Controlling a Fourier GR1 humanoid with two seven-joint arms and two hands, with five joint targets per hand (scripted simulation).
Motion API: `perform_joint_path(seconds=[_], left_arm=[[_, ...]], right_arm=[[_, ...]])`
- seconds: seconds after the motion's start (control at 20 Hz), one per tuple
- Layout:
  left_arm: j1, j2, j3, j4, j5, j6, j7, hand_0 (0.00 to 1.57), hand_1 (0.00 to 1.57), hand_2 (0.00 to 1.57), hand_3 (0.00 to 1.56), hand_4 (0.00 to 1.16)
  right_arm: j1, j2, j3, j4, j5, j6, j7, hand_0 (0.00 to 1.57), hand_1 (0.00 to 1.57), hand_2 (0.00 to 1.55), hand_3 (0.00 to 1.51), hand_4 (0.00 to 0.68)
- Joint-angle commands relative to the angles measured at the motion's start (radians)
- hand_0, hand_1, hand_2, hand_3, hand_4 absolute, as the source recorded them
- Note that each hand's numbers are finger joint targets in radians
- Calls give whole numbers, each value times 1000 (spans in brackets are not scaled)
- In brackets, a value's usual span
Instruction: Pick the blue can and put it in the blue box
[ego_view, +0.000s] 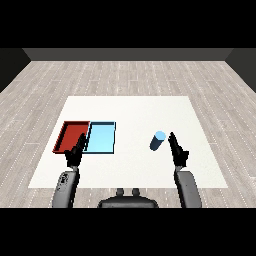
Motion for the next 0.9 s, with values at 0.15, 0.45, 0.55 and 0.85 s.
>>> perform_joint_path(seconds=[0.15,0.45,0.55,0.85], left_arm=[[-18,-19,-19,17,-15,-17,-5,0,0,0,0,0],[-41,-112,1,-53,69,-16,-339,0,0,0,0,0],[-33,-102,13,-66,86,-46,-362,0,0,0,0,0],[-29,-108,26,-4,96,-46,-433,0,0,0,0,0]], right_arm=[[-126,-137,-164,141,-120,155,-23,0,0,0,0,0],[-192,-148,-242,156,-327,336,-211,0,0,0,0,0],[-168,-150,-248,203,-328,378,-282,0,0,0,0,0],[-208,-149,-245,229,-314,373,-268,0,0,0,0,0]])
